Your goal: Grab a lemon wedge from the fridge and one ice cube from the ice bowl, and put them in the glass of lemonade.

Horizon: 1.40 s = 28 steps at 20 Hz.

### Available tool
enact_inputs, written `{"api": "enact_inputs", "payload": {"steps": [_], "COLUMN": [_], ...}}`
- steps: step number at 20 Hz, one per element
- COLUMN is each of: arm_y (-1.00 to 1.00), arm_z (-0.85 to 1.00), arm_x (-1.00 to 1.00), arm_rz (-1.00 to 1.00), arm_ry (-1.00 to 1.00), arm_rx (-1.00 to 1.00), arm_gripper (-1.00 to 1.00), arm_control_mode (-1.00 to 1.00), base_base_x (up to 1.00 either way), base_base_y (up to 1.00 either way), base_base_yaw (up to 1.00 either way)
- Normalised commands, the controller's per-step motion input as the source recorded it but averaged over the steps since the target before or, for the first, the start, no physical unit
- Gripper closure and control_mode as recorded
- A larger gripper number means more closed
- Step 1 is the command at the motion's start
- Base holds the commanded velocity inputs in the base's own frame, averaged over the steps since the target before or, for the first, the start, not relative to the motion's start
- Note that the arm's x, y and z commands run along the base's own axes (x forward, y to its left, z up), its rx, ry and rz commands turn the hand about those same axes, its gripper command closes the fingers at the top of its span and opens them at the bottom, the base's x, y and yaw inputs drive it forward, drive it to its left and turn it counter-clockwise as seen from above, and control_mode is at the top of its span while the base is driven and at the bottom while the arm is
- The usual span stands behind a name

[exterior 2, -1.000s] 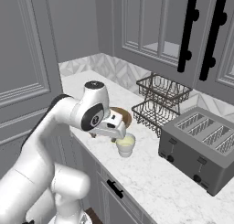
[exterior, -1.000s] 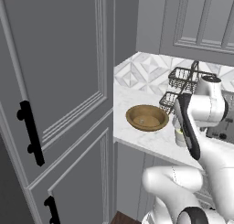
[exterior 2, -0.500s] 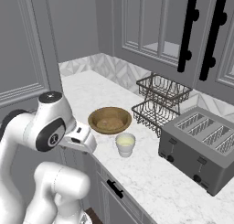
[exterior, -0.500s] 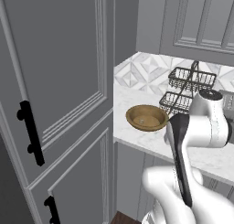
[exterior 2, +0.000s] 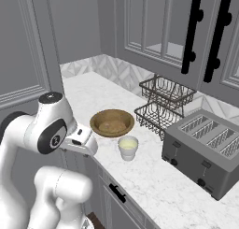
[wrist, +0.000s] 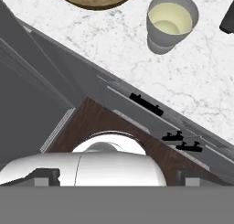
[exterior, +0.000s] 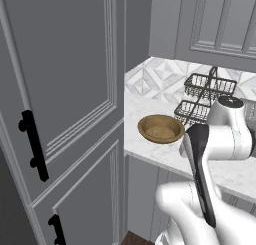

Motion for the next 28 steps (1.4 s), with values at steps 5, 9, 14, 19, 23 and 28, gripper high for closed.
{"api": "enact_inputs", "payload": {"steps": [5, 9, 14, 19, 23, 28], "arm_y": [0.0, 0.0, 0.0, 0.0, 0.0, 0.0], "arm_z": [0.0, 0.0, 0.0, 0.0, 0.0, 0.0], "arm_x": [-0.03, 0.0, 0.0, 0.0, 0.0, 0.0], "arm_rz": [0.0, 0.0, 0.0, 0.0, 0.0, 0.0], "arm_ry": [0.0, 0.0, 0.0, 0.0, 0.0, 0.0], "arm_rx": [0.0, 0.0, 0.0, 0.0, 0.0, 0.0], "arm_gripper": [-1.0, -1.0, -1.0, -1.0, -1.0, -1.0], "arm_control_mode": [1.0, 1.0, 1.0, 1.0, 1.0, 1.0], "base_base_x": [-0.67, -1.0, -0.74, -0.4, -0.99, -0.3], "base_base_y": [0.0, 0.0, 0.23, 0.27, 0.28, 0.8], "base_base_yaw": [0.0, 0.0, 0.24, 0.58, 0.45, 0.51]}}
